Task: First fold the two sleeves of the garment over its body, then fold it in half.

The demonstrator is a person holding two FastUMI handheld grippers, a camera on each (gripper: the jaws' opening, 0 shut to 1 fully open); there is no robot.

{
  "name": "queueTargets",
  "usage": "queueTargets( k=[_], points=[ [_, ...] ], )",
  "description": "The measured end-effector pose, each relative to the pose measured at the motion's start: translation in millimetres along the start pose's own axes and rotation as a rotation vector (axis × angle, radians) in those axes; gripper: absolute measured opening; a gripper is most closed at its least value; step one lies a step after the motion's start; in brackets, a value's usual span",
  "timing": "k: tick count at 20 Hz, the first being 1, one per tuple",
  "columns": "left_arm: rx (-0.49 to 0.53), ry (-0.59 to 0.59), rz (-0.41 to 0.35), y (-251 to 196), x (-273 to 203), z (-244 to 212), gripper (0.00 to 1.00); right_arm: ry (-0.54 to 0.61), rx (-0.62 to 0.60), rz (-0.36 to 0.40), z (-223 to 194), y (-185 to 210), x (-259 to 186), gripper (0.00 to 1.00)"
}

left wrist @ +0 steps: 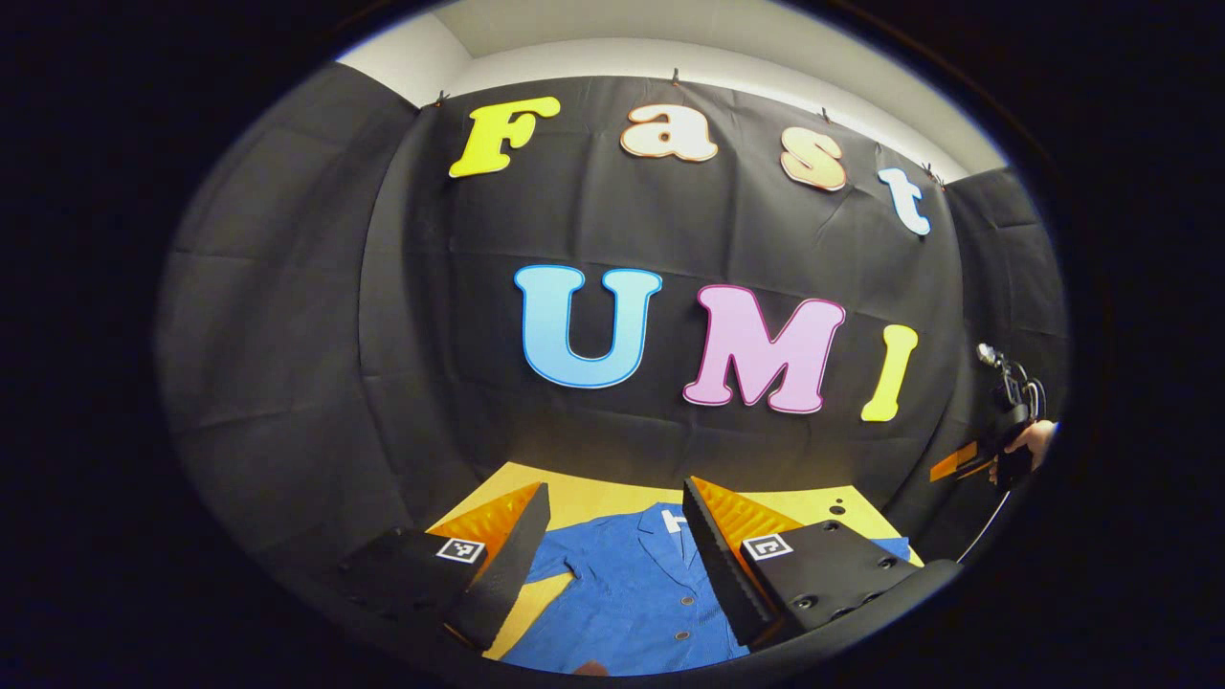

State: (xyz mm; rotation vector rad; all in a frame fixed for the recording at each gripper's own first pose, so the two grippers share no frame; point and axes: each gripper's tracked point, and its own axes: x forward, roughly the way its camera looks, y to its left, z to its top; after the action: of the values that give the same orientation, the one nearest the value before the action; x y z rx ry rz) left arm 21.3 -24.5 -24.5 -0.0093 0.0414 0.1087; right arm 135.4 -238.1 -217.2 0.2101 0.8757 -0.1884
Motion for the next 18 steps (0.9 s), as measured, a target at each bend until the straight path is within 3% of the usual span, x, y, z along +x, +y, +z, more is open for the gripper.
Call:
queueTargets(
  k=[3, 8, 14, 18],
  points=[
    [0.002, 0.043, 0.036, -14, 20, -8, 0.8, 0.161, 0.048, -0.073, -19, -60, 59, 0.98],
    [0.002, 0.135, 0.073, -46, 51, -36, 0.8, 0.425, 0.11, -0.137, -70, -116, 133, 0.99],
    [0.048, 0.205, 0.076, -82, 75, -56, 0.8, 0.567, 0.136, -0.173, -118, -149, 186, 0.96],
    [0.077, 0.226, 0.068, -92, 74, -57, 0.81, 0.6, 0.135, -0.223, -133, -170, 206, 0.96]
  ],
)
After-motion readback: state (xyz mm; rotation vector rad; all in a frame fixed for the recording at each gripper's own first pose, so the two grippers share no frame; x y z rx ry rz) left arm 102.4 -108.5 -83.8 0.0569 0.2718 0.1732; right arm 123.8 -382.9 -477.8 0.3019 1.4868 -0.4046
